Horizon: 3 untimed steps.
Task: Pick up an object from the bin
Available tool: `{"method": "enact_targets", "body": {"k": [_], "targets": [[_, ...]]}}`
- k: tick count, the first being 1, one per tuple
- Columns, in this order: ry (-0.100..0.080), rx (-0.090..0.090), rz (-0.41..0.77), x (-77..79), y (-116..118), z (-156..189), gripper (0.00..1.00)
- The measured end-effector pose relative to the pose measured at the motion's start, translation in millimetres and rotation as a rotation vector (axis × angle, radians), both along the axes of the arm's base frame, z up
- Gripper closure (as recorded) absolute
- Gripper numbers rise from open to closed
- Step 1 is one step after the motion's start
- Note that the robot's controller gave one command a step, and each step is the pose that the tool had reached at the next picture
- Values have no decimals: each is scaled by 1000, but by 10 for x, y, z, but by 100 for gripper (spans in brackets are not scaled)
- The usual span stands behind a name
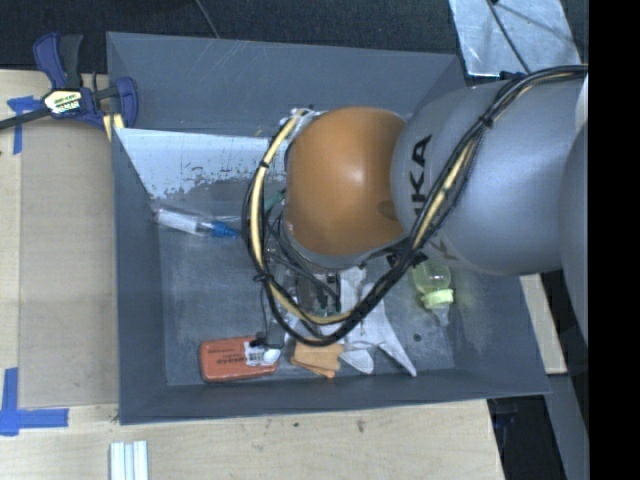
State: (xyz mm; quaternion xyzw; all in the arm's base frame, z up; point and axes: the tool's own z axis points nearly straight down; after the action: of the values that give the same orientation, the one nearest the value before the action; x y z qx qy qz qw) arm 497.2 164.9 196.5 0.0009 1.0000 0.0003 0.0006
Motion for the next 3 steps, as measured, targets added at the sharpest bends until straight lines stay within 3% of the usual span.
{"method": "enact_targets", "body": {"k": [1, 2, 3], "targets": [[-4, 1, 29, 125, -534, -340, 0], [2, -1, 29, 176, -694, -427, 0], [-7, -3, 14, 481, -734, -360, 0]]}}
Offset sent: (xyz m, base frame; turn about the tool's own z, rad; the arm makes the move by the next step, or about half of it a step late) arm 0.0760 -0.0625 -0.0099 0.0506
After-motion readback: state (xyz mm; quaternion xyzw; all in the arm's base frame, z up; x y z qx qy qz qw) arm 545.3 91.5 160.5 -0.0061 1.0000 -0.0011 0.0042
